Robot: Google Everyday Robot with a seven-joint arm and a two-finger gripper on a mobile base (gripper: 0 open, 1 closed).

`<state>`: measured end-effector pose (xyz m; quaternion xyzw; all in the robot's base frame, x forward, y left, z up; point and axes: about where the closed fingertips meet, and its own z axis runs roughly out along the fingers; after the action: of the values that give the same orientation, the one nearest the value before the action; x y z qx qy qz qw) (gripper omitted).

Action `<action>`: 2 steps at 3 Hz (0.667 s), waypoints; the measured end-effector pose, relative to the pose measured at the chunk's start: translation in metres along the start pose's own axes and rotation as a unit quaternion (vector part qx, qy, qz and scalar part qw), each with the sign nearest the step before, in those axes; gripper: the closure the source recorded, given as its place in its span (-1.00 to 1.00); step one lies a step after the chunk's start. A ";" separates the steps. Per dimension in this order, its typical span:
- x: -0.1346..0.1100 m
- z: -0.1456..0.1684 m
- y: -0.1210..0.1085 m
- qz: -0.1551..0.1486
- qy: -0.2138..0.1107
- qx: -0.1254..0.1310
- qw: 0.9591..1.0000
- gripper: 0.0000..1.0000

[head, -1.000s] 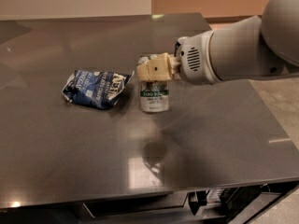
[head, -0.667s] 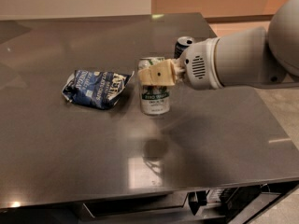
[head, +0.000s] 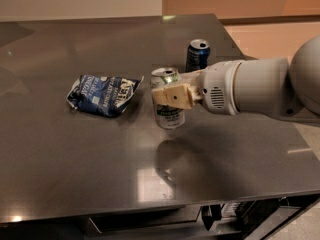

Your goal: Place 7up can upright

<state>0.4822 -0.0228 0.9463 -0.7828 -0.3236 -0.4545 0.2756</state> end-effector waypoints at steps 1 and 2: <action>-0.006 0.000 0.004 -0.058 0.025 -0.019 0.998 1.00; -0.010 -0.001 0.008 -0.082 0.049 -0.028 0.995 1.00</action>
Offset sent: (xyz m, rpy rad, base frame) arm 0.0046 -0.0203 -0.0185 -0.0355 -0.2952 0.0116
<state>0.4839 -0.0315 0.9363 -0.7381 -0.3598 -0.5219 0.2310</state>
